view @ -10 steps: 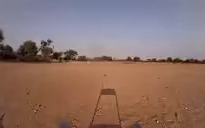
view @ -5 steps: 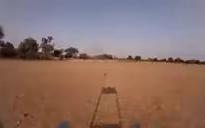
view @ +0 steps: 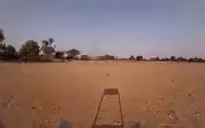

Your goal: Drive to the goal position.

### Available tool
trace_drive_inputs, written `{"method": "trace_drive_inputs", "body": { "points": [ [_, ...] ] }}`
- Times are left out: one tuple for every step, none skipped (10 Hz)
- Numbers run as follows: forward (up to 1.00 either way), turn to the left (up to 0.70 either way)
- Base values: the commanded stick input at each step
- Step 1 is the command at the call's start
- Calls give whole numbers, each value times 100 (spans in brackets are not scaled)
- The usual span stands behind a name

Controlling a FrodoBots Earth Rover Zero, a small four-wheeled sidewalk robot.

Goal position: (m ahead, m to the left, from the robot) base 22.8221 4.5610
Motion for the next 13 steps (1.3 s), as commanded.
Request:
{"method": "trace_drive_inputs", "body": {
  "points": [
    [70,0],
    [70,0],
    [70,0],
    [70,0],
    [70,0],
    [70,0],
    [70,0],
    [70,0],
    [70,0],
    [70,0],
    [70,0],
    [70,0],
    [70,0]
  ]
}}
